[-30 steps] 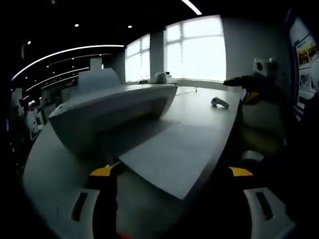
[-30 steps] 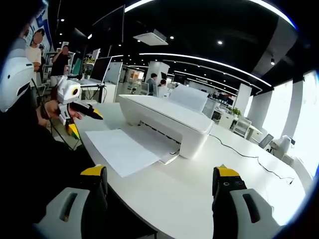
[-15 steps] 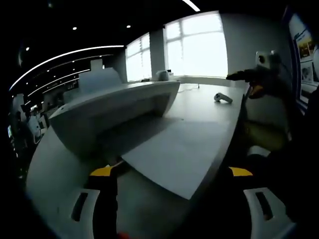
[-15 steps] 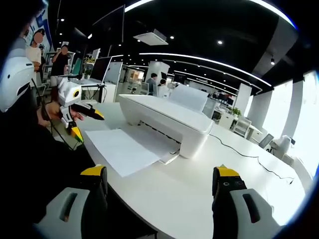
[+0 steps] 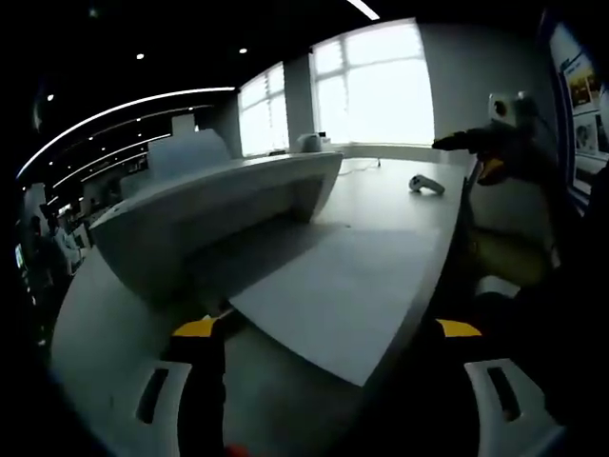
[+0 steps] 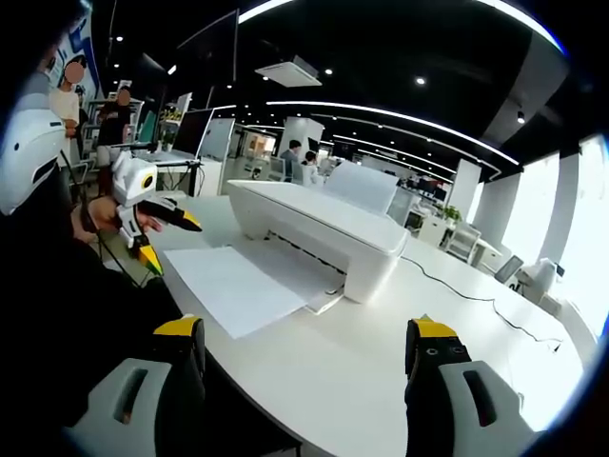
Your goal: Remove the paper from the printer output slot and place it on top of the printer
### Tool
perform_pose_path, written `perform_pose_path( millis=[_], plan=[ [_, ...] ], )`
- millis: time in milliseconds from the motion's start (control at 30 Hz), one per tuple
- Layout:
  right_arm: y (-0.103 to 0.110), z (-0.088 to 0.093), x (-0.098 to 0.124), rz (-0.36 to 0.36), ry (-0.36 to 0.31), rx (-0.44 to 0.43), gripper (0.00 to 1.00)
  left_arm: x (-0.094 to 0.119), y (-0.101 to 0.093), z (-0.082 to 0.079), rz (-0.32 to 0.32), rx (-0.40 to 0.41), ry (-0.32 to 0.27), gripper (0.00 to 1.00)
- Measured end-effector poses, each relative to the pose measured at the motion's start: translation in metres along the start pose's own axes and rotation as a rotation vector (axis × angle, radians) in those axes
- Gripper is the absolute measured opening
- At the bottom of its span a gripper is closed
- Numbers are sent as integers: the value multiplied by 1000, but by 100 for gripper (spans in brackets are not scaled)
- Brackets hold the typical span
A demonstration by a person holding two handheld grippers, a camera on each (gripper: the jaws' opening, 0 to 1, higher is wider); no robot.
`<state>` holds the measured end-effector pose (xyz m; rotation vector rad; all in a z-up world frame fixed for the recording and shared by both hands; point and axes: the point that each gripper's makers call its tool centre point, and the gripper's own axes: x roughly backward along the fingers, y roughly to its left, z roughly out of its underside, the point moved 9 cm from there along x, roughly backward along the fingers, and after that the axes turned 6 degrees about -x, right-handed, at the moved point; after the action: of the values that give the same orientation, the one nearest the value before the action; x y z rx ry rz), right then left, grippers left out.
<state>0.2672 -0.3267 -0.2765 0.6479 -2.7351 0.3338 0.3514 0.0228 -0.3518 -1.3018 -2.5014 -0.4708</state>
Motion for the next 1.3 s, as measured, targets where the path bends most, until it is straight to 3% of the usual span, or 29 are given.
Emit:
perform_pose_path(
  millis=[1300],
  plan=[
    [0,1,-2,-8,7,9,82,-15,-2,2,23,-16,12,90]
  ],
)
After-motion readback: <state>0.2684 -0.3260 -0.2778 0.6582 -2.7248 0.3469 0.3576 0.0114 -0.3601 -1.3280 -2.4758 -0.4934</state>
